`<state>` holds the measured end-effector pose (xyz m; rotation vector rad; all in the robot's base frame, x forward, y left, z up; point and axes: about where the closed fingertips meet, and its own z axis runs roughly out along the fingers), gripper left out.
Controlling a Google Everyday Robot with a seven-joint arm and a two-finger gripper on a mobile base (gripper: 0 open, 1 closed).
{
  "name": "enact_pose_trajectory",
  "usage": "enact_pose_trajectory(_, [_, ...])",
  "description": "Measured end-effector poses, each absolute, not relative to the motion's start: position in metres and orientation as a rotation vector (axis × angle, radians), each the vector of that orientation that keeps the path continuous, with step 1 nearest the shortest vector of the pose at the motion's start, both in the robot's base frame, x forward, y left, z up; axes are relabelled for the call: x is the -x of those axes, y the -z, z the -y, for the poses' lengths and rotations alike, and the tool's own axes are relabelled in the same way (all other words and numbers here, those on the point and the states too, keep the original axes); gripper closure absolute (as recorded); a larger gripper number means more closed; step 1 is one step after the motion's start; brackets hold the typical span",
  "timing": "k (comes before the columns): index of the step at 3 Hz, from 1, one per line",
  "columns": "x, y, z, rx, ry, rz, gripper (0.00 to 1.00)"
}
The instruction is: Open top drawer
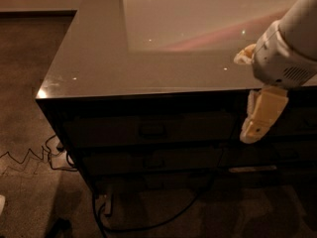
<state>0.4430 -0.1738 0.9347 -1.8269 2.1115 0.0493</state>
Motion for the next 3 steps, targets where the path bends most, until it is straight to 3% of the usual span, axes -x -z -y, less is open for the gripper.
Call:
enact_pose_trajectory(2, [-0.468, -0.845, 0.137, 1.944, -0.216, -2.168, 0.00])
enact_pose_trajectory(3, [-0.468, -0.845, 0.137, 1.944, -0.216, -2.168, 0.00])
